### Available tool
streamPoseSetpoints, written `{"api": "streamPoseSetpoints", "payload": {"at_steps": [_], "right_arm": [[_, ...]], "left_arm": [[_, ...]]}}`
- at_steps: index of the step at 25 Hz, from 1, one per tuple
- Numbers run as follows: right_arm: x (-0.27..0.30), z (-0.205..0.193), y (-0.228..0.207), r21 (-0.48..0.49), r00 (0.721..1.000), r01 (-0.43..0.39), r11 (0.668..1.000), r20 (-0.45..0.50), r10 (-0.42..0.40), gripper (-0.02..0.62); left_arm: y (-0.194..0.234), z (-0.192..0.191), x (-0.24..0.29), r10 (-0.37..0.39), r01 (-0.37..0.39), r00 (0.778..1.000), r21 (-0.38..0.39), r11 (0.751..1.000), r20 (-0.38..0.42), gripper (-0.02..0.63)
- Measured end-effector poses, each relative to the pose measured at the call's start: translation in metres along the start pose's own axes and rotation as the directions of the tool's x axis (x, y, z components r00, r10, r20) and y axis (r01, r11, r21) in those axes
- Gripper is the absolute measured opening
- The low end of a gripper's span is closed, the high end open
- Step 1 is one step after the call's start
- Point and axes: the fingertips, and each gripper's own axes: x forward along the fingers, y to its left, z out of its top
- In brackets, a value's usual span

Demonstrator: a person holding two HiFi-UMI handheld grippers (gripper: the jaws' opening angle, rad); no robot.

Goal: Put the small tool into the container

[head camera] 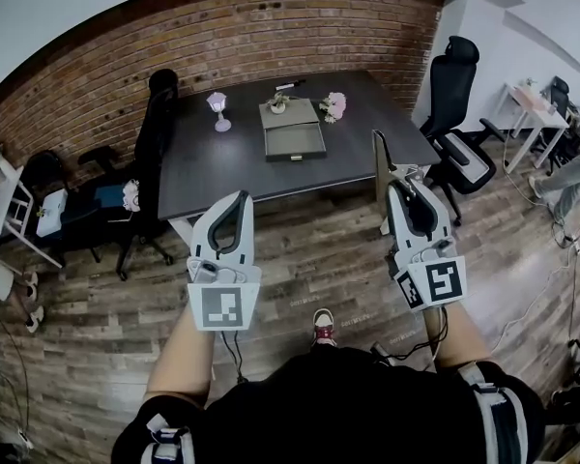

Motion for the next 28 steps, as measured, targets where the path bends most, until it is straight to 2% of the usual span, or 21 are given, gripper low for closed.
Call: {"api": "streamPoseSetpoints", "payload": {"at_steps": [3, 12, 17, 20, 28], "right_arm": [[0.017, -0.010, -0.007, 0.006, 1.000, -0.008, 1.000, -0.001, 0.008, 0.085], [0.048, -0.038, -0.021, 0.025, 1.000, -0.017, 1.000, -0.012, 0.017, 0.084], [0.063, -0.051, -0.032, 0.027, 1.000, -0.012, 1.000, -0.018, 0.012, 0.084], [0.072, -0.058, -0.038, 0.034, 1.000, -0.013, 0.999, -0.016, 0.014, 0.084], [0.099, -0.069, -0.052, 0.053, 1.000, -0.016, 0.998, -0.013, 0.016, 0.084]], "left_arm": [[0.002, -0.012, 0.015, -0.007, 0.007, 1.000, 0.032, 0.999, -0.026, 0.009], [0.005, -0.041, 0.049, 0.002, -0.002, 0.999, -0.007, 1.000, -0.040, 0.009], [0.004, -0.050, 0.067, -0.014, 0.016, 0.999, 0.045, 0.999, -0.047, 0.009], [0.001, -0.058, 0.077, -0.013, 0.014, 0.998, 0.013, 1.000, -0.063, 0.009], [0.006, -0.067, 0.107, -0.027, 0.029, 0.997, 0.027, 0.999, -0.066, 0.009]]}}
